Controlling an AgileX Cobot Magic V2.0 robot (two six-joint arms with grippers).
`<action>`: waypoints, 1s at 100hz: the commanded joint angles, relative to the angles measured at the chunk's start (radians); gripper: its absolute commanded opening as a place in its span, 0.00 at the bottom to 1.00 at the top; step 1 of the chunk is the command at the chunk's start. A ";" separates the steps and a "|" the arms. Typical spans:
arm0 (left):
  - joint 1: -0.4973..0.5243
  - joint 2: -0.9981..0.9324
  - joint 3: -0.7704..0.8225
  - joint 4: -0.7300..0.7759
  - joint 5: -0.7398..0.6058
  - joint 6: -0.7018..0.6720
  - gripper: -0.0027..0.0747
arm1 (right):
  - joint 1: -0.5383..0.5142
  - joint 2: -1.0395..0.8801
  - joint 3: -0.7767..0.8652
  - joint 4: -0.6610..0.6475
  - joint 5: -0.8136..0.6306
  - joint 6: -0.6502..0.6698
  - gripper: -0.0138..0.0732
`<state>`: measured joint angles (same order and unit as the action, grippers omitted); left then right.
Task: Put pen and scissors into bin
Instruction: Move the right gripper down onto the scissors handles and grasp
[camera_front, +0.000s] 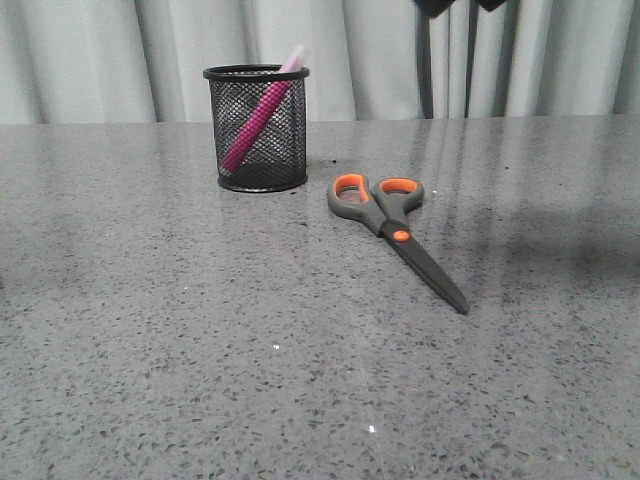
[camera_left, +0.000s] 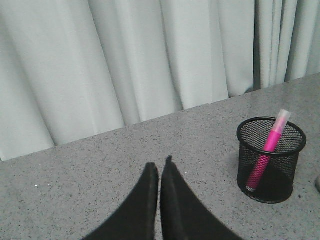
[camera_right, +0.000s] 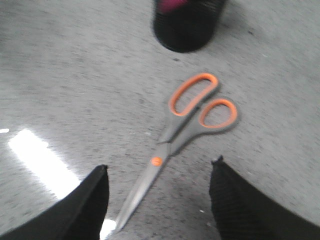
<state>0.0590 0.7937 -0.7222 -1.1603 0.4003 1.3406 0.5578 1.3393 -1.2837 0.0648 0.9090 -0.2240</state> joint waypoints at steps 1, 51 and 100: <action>0.002 -0.011 -0.026 -0.040 -0.029 -0.003 0.01 | 0.047 0.055 -0.100 -0.177 0.057 0.217 0.62; 0.002 -0.011 -0.026 -0.041 -0.027 -0.003 0.01 | 0.056 0.345 -0.171 -0.163 0.061 0.369 0.62; 0.002 -0.011 -0.026 -0.041 -0.027 -0.003 0.01 | 0.056 0.408 -0.171 -0.163 -0.001 0.402 0.62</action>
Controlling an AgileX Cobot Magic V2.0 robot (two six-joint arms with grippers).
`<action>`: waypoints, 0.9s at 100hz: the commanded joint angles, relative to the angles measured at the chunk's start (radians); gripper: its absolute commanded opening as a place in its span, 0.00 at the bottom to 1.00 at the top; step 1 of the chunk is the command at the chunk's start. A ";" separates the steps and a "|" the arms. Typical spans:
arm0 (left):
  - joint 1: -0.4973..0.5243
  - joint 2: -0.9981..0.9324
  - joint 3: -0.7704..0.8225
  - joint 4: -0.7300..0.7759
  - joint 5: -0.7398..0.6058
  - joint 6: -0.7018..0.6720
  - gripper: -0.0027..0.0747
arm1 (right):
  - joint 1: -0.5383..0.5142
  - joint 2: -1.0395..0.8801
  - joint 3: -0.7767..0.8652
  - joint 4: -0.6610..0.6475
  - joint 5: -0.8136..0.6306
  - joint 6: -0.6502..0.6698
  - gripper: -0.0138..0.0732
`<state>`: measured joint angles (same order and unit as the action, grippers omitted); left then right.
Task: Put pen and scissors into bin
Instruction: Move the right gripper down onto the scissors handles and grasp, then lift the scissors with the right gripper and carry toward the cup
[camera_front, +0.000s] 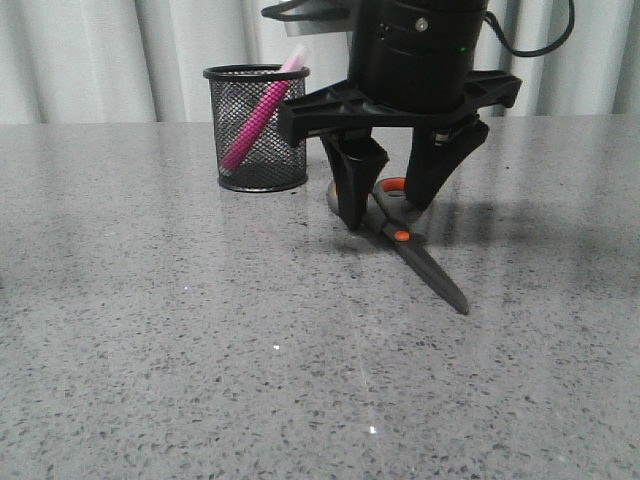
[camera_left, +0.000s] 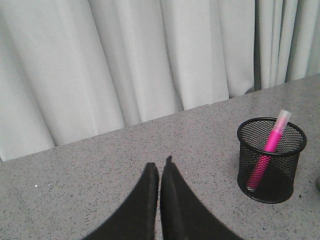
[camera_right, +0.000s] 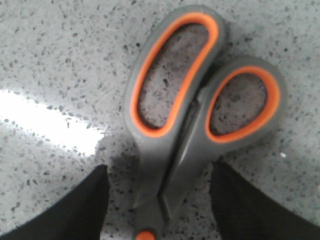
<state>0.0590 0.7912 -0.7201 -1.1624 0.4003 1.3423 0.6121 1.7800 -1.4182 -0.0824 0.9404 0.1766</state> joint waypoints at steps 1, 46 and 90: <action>0.002 -0.008 -0.028 -0.039 -0.027 -0.004 0.01 | 0.001 -0.033 -0.036 -0.015 -0.032 0.003 0.62; 0.002 -0.008 -0.028 -0.039 -0.027 -0.004 0.01 | 0.000 0.005 -0.036 -0.015 -0.048 0.020 0.38; 0.002 -0.008 -0.028 -0.039 -0.027 -0.004 0.01 | 0.001 -0.245 0.013 -0.068 -0.280 0.017 0.08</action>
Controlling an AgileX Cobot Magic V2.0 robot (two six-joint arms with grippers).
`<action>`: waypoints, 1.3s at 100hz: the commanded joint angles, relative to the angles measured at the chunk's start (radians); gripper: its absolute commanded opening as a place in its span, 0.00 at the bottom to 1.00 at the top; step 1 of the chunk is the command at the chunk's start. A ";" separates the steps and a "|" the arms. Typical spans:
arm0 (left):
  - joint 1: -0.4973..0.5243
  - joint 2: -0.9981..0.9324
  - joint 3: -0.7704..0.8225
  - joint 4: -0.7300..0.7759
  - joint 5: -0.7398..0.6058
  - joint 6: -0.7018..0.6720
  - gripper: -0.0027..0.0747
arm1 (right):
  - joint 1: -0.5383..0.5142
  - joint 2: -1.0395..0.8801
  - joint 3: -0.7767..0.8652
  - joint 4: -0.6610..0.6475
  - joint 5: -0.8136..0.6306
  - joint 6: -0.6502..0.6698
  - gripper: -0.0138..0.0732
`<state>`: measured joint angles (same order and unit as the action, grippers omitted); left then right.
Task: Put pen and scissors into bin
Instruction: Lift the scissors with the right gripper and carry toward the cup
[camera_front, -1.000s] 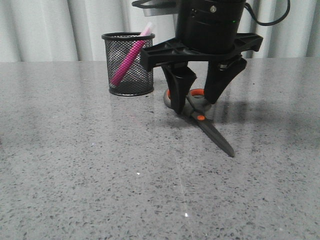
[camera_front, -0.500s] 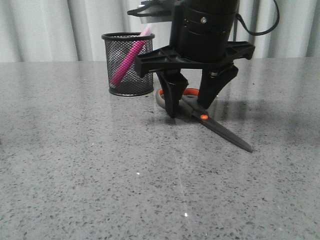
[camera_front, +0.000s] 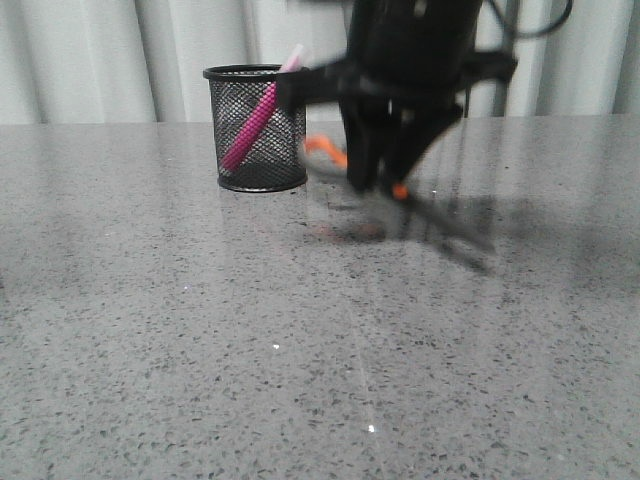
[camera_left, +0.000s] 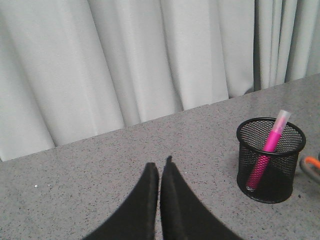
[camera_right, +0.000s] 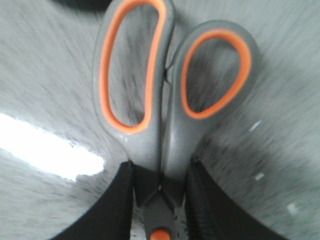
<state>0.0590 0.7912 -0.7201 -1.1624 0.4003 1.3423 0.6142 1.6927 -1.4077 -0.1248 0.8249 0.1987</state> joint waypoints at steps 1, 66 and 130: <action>0.002 -0.008 -0.028 -0.039 -0.027 -0.004 0.01 | -0.001 -0.167 0.014 -0.026 -0.196 -0.005 0.08; 0.002 -0.008 -0.028 -0.058 -0.025 -0.004 0.01 | -0.001 -0.145 0.212 -0.030 -1.421 -0.005 0.08; 0.002 -0.008 -0.028 -0.062 -0.025 -0.004 0.01 | -0.095 0.036 0.210 -0.021 -1.730 -0.005 0.08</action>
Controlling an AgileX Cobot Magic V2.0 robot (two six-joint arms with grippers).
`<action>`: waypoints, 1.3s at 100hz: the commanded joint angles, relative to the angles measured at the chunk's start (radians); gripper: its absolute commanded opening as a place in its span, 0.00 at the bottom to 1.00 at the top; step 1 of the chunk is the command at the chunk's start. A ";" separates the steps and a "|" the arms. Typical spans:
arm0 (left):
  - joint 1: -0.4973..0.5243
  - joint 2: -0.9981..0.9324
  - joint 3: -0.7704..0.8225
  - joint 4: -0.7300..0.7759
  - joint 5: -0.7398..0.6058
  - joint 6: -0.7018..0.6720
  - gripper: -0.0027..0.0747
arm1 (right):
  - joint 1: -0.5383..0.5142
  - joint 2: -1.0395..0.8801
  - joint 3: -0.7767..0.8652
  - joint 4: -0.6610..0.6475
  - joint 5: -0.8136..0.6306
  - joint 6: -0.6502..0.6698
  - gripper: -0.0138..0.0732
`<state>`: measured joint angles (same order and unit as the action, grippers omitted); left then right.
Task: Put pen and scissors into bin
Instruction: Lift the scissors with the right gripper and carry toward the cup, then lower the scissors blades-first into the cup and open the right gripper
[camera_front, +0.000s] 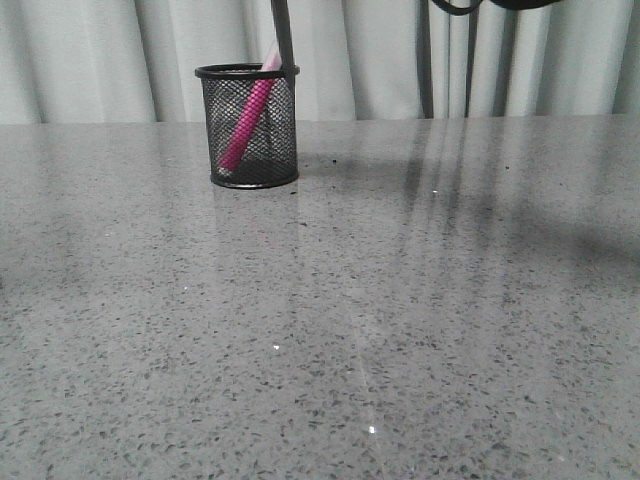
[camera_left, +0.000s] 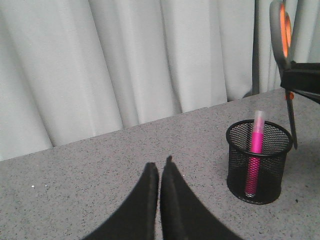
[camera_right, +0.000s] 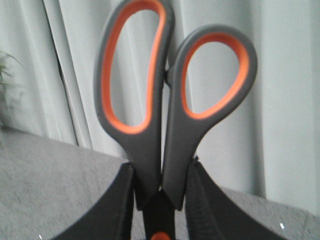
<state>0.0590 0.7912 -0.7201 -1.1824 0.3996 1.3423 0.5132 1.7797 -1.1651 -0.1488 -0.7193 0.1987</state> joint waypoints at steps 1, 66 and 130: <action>0.002 -0.008 -0.028 -0.042 -0.024 -0.004 0.01 | 0.006 -0.051 -0.032 0.003 -0.192 -0.005 0.08; 0.002 -0.006 -0.028 -0.042 -0.026 -0.004 0.01 | 0.014 0.044 -0.145 -0.017 -0.066 -0.005 0.08; 0.002 -0.006 -0.028 -0.040 -0.026 -0.004 0.01 | 0.014 0.052 -0.068 -0.090 0.023 -0.005 0.08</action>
<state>0.0590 0.7912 -0.7201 -1.1840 0.3996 1.3423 0.5265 1.8850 -1.2117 -0.2383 -0.6010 0.1987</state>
